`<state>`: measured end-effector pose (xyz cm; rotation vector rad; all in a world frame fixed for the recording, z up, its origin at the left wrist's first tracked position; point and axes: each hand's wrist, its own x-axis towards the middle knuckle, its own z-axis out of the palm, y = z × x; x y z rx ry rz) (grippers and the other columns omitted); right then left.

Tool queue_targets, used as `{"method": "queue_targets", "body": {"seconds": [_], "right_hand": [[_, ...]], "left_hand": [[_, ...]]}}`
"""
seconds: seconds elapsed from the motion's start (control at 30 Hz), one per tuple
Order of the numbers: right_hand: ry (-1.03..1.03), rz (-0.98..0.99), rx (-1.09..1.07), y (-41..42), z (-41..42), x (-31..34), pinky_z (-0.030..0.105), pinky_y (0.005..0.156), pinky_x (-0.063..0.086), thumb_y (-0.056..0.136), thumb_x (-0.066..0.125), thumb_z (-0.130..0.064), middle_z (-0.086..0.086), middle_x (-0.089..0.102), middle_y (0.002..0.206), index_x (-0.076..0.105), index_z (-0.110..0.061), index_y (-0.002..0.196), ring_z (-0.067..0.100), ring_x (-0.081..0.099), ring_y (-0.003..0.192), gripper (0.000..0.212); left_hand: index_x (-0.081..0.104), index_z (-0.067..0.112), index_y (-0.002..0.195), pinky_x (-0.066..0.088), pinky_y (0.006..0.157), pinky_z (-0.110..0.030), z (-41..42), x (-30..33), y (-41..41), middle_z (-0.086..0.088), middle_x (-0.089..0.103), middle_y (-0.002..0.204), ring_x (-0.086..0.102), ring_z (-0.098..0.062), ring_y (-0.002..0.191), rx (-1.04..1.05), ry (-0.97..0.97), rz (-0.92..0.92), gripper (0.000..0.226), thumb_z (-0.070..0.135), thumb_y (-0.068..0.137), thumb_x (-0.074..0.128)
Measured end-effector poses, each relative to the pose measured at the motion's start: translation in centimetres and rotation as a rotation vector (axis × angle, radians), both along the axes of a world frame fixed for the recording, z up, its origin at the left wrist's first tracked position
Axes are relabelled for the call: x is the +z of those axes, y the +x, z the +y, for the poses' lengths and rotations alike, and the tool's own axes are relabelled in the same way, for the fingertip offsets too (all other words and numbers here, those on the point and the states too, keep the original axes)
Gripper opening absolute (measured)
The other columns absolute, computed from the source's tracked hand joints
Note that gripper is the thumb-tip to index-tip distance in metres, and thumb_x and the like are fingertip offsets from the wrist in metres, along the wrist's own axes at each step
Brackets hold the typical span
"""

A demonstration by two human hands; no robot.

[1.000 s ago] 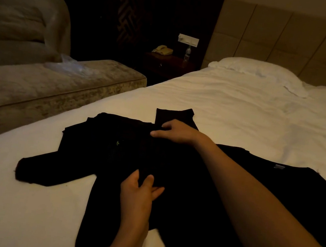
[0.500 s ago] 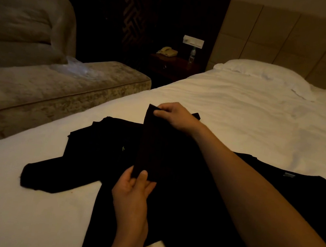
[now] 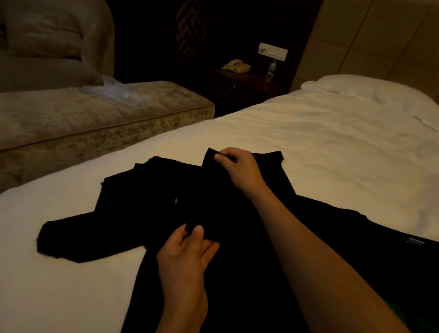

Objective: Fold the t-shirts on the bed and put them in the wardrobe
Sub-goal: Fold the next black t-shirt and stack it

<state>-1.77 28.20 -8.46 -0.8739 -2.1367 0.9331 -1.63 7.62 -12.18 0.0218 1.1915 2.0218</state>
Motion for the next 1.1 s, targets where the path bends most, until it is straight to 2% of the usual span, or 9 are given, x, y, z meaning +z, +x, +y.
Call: {"method": "queue_targets", "body": {"seconds": [0.1, 0.17, 0.4, 0.53, 0.67, 0.83, 0.93, 1.03, 1.1], "right_hand": [[-0.037, 0.174, -0.066, 1.7, -0.4, 1.7, 0.021, 0.073, 0.045, 0.094, 0.064, -0.016, -0.010, 0.066, 0.078, 0.068, -0.019, 0.084, 0.003, 0.061, 0.076, 0.011], [-0.040, 0.254, -0.097, 3.3, -1.0, 3.0, 0.016, 0.070, 0.045, 0.094, 0.063, -0.016, -0.009, 0.067, 0.078, 0.069, -0.018, 0.084, 0.000, 0.061, 0.073, 0.012], [-0.038, 0.437, -0.206, 12.6, -3.3, 6.2, 0.022, 0.070, 0.047, 0.099, 0.054, -0.014, -0.006, 0.066, 0.075, 0.068, -0.020, 0.078, 0.006, 0.061, 0.072, 0.025], [-0.104, 0.472, -0.294, 20.2, -4.8, 6.4, 0.028, 0.080, 0.049, 0.101, 0.049, -0.017, -0.003, 0.068, 0.087, 0.068, -0.021, 0.086, 0.014, 0.063, 0.087, 0.024], [-0.135, 0.459, -0.336, 27.4, -6.6, 5.2, 0.035, 0.085, 0.051, 0.101, 0.049, -0.018, -0.001, 0.069, 0.090, 0.069, -0.020, 0.084, 0.017, 0.064, 0.091, 0.026], [-0.218, 0.383, -0.413, 34.3, -8.2, 2.8, 0.032, 0.079, 0.049, 0.100, 0.052, -0.023, -0.002, 0.072, 0.085, 0.073, -0.022, 0.074, 0.014, 0.066, 0.084, 0.034], [-0.241, 0.253, -0.462, 36.5, -8.3, 1.4, 0.031, 0.090, 0.048, 0.102, 0.048, -0.030, -0.004, 0.071, 0.100, 0.074, -0.026, 0.081, 0.011, 0.063, 0.102, 0.034], [-0.232, 0.172, -0.482, 37.0, -7.9, 1.2, 0.029, 0.092, 0.045, 0.101, 0.049, -0.031, -0.005, 0.069, 0.106, 0.073, -0.027, 0.086, 0.010, 0.060, 0.105, 0.029], [-0.208, 0.058, -0.460, 36.1, -7.2, 1.1, 0.026, 0.087, 0.043, 0.099, 0.054, -0.029, -0.005, 0.069, 0.106, 0.073, -0.025, 0.096, 0.010, 0.060, 0.103, 0.019]], "left_hand": [[0.062, 0.024, 0.106, 0.056, 0.078, -0.031, 0.0, 0.8, 0.7, -0.007, 0.071, 0.100, 0.072, -0.020, 0.089, -0.023, 0.018, 0.058, 0.015, 0.012, 0.099, 0.055], [0.059, 0.031, 0.093, 0.056, 0.075, -0.031, 0.2, 1.5, 1.2, -0.006, 0.071, 0.097, 0.071, -0.020, 0.088, -0.021, 0.020, 0.091, 0.021, 0.012, 0.098, 0.056], [0.068, 0.017, 0.115, 0.057, 0.068, -0.027, 0.3, 3.9, 5.6, 0.002, 0.074, 0.097, 0.071, -0.014, 0.091, -0.127, 0.098, 0.347, 0.020, 0.016, 0.096, 0.061], [0.068, 0.033, 0.095, 0.057, 0.064, -0.021, -1.0, 5.0, 10.1, 0.017, 0.073, 0.087, 0.070, -0.004, 0.084, -0.227, 0.167, 0.545, 0.018, 0.015, 0.094, 0.062], [0.070, 0.035, 0.090, 0.058, 0.068, -0.022, -1.4, 4.4, 14.2, 0.021, 0.072, 0.085, 0.069, 0.000, 0.084, -0.396, 0.198, 0.832, 0.022, 0.014, 0.091, 0.066], [0.073, 0.039, 0.102, 0.047, 0.079, -0.009, -1.8, 3.2, 15.5, 0.030, 0.067, 0.094, 0.061, 0.011, 0.091, -0.676, 0.017, 1.359, 0.014, 0.038, 0.089, 0.068], [0.067, 0.045, 0.105, 0.048, 0.080, -0.015, -2.0, 3.1, 15.2, 0.029, 0.064, 0.095, 0.059, 0.009, 0.091, -0.780, -0.154, 1.531, 0.025, 0.058, 0.087, 0.055], [0.061, 0.034, 0.125, 0.043, 0.093, -0.020, -1.3, 2.3, 14.4, 0.018, 0.060, 0.122, 0.054, -0.001, 0.114, -0.765, -0.232, 1.545, 0.038, 0.053, 0.094, 0.049], [0.048, 0.030, 0.141, 0.028, 0.110, -0.027, -0.9, 1.2, 14.1, 0.009, 0.045, 0.146, 0.037, -0.009, 0.136, -0.781, -0.363, 1.665, 0.050, 0.053, 0.097, 0.045]]}}
